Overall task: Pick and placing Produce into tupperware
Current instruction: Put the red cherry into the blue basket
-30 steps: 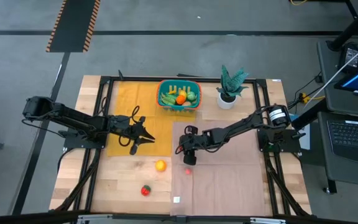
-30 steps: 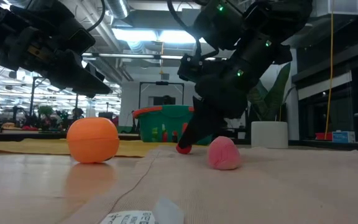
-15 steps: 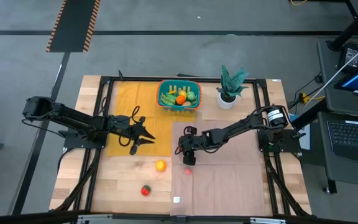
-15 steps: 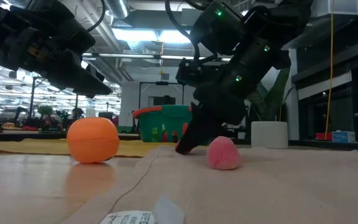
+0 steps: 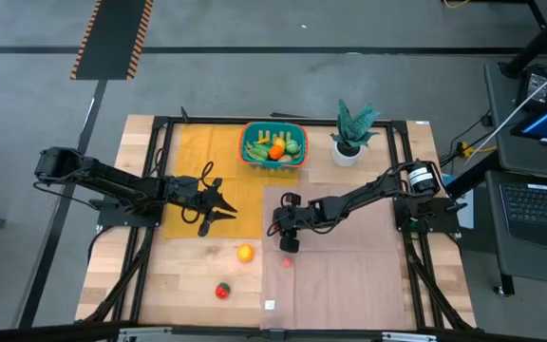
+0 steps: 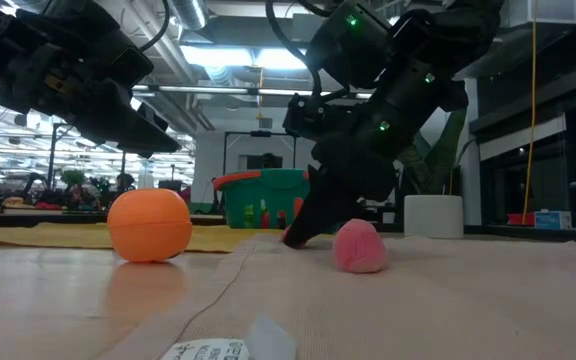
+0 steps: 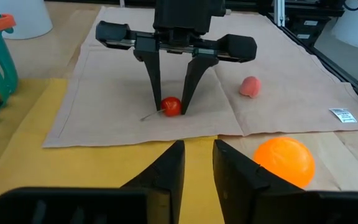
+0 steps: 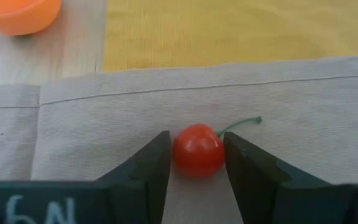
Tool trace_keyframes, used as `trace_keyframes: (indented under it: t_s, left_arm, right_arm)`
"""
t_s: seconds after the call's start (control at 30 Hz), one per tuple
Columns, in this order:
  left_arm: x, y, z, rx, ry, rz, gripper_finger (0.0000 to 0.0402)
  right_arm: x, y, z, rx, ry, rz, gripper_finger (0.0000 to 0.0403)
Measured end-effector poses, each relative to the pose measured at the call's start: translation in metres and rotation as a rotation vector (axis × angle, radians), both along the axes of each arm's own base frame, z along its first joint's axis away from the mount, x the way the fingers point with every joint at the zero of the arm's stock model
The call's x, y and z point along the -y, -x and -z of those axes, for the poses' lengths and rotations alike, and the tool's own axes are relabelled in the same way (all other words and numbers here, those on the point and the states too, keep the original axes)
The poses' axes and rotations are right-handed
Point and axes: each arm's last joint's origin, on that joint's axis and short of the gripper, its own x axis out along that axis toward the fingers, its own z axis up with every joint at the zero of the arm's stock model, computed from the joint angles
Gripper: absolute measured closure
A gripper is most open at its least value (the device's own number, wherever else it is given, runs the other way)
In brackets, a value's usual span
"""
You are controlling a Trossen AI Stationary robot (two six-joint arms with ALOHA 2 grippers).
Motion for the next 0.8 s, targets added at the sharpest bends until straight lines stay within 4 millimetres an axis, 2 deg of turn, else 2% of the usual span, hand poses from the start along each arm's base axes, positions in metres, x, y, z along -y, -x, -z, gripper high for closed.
trace_keyframes:
  t_s: [0.2,0.43,0.63,0.8]
  left_arm:
    - [0.0001,0.0000,0.0000,0.000,0.000,0.000,0.0341]
    - [0.0001,0.0000,0.0000,0.000,0.000,0.000,0.0358]
    - [0.0000,0.0000,0.0000,0.000,0.000,0.000,0.0372]
    - [0.0000,0.0000,0.0000,0.000,0.000,0.000,0.0382]
  right_arm:
    - [0.0000,0.0000,0.0000,0.000,0.002,-0.002,0.0280]
    - [0.0000,0.0001,0.0001,-0.001,0.002,-0.002,0.0269]
    - [0.0000,0.0000,0.0000,-0.001,0.002,-0.003,0.0285]
    - [0.0000,0.0001,-0.0007,0.000,0.001,-0.004,0.0278]
